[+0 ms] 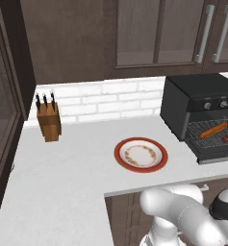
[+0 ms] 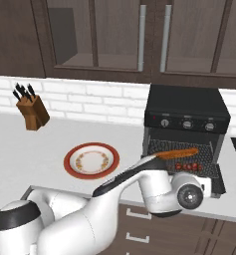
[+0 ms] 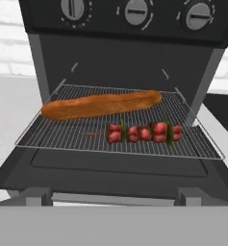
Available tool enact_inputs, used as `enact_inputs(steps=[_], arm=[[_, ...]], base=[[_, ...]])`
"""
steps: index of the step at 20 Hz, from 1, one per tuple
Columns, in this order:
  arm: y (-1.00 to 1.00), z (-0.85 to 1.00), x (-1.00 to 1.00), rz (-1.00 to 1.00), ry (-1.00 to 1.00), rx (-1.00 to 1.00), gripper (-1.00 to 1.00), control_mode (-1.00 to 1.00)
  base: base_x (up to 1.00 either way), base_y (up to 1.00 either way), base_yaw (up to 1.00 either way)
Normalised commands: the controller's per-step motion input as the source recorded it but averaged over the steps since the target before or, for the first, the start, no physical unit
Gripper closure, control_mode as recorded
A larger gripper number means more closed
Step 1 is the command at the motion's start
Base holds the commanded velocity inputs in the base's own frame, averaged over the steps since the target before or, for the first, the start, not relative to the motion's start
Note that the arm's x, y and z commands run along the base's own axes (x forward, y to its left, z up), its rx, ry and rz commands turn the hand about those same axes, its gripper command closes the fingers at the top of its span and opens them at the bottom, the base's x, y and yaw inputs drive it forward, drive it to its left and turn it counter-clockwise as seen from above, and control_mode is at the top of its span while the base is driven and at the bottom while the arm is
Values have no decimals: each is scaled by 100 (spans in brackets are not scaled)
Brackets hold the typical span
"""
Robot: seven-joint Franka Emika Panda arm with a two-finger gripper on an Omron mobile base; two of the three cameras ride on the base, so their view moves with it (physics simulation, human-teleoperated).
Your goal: Pick up the kebab skewer and baguette bread, and place them inside the toaster oven. Close the toaster oven door and start by setting the timer.
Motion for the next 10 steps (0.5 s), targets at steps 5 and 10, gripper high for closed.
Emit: enact_inputs(steps=[5, 10], arm=[[22, 0, 0, 0, 0, 0, -100, -100], [0, 0, 0, -6, -1, 0, -100, -100]], base=[[0, 0, 0], [0, 0, 0]])
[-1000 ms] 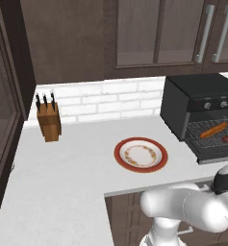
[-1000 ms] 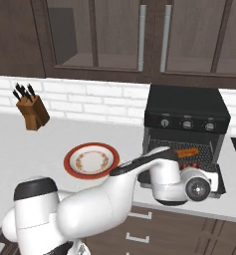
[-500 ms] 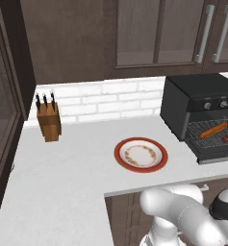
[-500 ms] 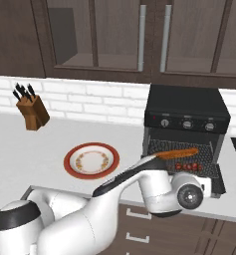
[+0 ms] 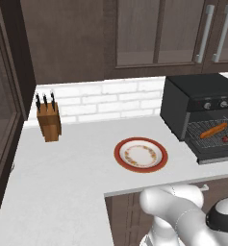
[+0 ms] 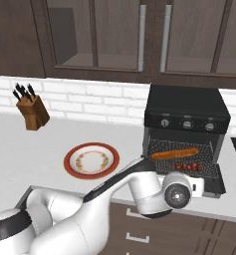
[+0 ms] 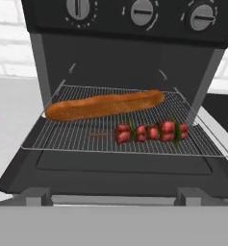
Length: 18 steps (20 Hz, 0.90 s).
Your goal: Pick up the kebab skewer and baguette bread, and place them inside the toaster oven. Close the toaster oven door and start by setting the timer.
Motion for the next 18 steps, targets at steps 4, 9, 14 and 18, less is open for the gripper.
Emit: enact_inputs(steps=[4, 9, 14, 18], arm=[[-3, -2, 0, -1, -1, 0, -100, -100], [0, -2, 15, 0, -4, 0, -100, -100], [-7, 0, 35, 0, -3, 1, -100, -100], [-13, -3, 27, 0, -3, 0, -100, -100]], base=[[0, 0, 0], [0, 0, 0], [0, 0, 0], [0, 0, 0]])
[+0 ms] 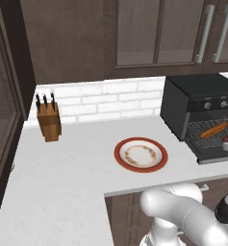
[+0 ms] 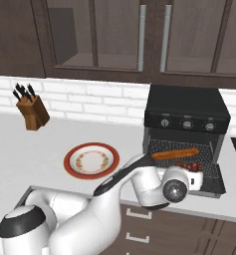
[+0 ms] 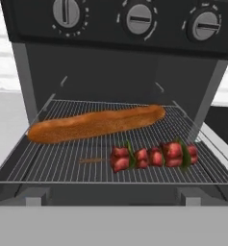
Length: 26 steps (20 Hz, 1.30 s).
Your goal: Pick up the kebab skewer and baguette bread, and place them inside the toaster oven. Close the toaster oven door and start by setting the timer.
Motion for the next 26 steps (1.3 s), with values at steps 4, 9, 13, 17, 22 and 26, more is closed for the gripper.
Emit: enact_inputs(steps=[4, 9, 13, 17, 22, 26], arm=[[-4, -11, 22, 0, -3, 0, -100, -100], [0, -14, 21, 0, -3, 0, -100, -100], [0, -4, 14, 0, -1, 0, -100, -100], [0, 0, 6, 0, 0, 0, -100, -100], [0, -11, 0, 0, 0, 0, -100, -100], [0, -21, 0, 1, 0, 0, -100, -100]], base=[[0, 0, 0], [0, 0, 0], [0, 0, 0], [0, 0, 0], [0, 0, 0], [0, 0, 0]])
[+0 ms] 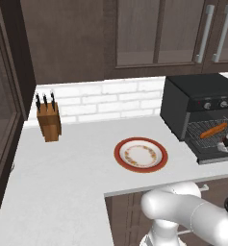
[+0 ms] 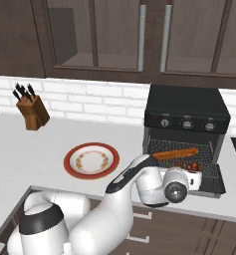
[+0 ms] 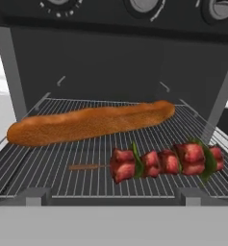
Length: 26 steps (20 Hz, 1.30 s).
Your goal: Pick up the kebab skewer and baguette bread, and place them inside the toaster oven. Close the toaster oven door and start by setting the timer.
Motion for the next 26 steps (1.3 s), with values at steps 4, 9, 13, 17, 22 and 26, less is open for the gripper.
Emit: enact_inputs(steps=[4, 9, 13, 17, 22, 26], arm=[[0, -25, 0, 0, 0, 0, -100, -100], [0, -9, 0, 0, 0, 0, -100, -100], [0, -4, 3, 0, 0, 0, -100, -100], [0, 0, 7, 0, 0, 0, -100, -100], [0, 0, 13, 0, 0, 0, -100, -100], [0, 0, 11, 0, 0, 0, -100, -100]], base=[[0, 0, 0], [0, 0, 0], [0, 0, 0], [0, 0, 0], [0, 0, 0], [0, 0, 0]])
